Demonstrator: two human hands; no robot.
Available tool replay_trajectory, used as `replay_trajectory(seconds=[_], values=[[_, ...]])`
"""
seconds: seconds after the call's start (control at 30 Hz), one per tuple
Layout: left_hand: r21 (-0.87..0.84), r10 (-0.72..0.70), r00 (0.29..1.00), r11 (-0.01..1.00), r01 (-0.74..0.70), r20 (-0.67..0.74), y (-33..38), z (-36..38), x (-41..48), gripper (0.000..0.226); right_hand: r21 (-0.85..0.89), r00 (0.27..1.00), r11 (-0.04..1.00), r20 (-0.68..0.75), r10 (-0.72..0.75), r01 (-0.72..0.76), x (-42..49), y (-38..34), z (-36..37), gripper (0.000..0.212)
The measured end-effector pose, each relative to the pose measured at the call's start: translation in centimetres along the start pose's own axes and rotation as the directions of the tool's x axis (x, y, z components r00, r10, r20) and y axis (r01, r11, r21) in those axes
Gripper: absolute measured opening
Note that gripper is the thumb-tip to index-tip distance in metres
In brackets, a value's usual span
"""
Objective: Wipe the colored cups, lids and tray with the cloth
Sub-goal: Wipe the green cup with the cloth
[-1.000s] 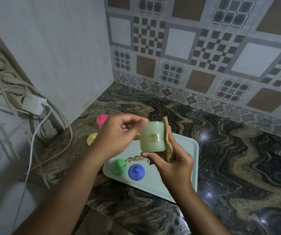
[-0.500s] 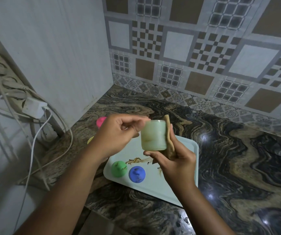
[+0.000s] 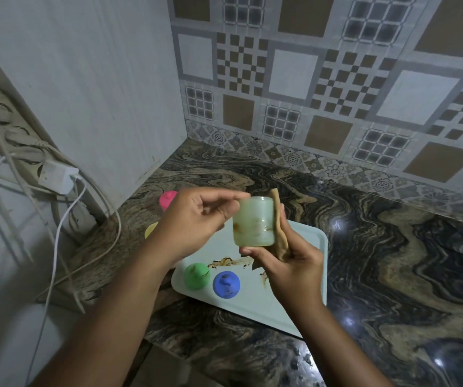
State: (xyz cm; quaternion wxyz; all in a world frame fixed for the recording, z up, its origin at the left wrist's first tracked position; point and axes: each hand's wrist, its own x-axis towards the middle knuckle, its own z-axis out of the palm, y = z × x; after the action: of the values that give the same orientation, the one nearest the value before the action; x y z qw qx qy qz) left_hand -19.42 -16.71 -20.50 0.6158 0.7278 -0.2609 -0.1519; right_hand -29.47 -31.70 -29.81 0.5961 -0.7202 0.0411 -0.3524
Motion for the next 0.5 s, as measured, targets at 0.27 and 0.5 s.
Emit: replay_trajectory(seconds=[0.27,0.5], values=[[0.298,0.178,0.981,0.943,-0.146,-0.080,0.6,1.4,0.0,0.012,-0.290,0.988,0.945,0.042,-0.148,0.154,0.0,-0.5,0.3,0.088],[-0.052,-0.087,0.994,0.995,0.084,-0.061,-0.2,1.2,-0.1,0.017,-0.005,0.996,0.997,0.027,0.083,-0.083,-0.3,-0.4,-0.3,0.085]])
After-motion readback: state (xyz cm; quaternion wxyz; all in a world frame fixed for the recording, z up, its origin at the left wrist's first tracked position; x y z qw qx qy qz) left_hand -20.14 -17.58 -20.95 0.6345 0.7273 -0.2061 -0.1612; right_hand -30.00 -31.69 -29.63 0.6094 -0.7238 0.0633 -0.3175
